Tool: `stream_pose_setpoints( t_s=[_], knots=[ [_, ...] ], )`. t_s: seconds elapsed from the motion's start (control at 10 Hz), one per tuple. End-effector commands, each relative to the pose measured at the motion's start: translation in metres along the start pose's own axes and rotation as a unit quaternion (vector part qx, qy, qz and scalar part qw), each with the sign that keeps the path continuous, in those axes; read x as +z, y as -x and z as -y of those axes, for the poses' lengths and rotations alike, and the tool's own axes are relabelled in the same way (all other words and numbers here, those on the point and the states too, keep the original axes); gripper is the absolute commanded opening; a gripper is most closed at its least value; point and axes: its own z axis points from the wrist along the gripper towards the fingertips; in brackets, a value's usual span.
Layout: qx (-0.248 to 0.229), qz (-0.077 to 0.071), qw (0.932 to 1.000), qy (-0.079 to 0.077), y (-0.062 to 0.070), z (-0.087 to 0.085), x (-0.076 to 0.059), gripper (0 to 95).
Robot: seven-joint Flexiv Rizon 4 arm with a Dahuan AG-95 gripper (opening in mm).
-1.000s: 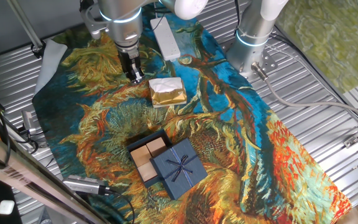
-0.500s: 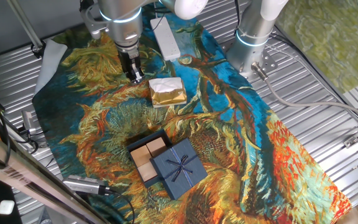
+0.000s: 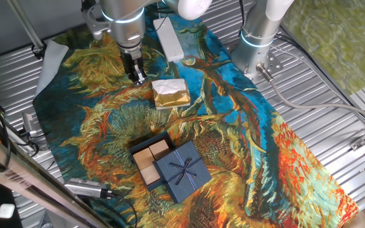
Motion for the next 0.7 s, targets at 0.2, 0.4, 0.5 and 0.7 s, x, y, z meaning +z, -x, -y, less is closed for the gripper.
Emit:
stream_pose_setpoints(
  t_s=[0.2, 0.4, 0.5, 0.7],
  knots=[
    [0.000, -0.001, 1.0000, 0.000, 0.0000, 0.0000, 0.0001, 0.0],
    [0.000, -0.001, 1.0000, 0.000, 0.0000, 0.0000, 0.0001, 0.0],
    [-0.125, 0.000, 0.9922, 0.000, 0.0000, 0.0000, 0.0001, 0.0],
    [-0.166, 0.000, 0.9861, 0.000, 0.0000, 0.0000, 0.0001, 0.0]
  ],
)
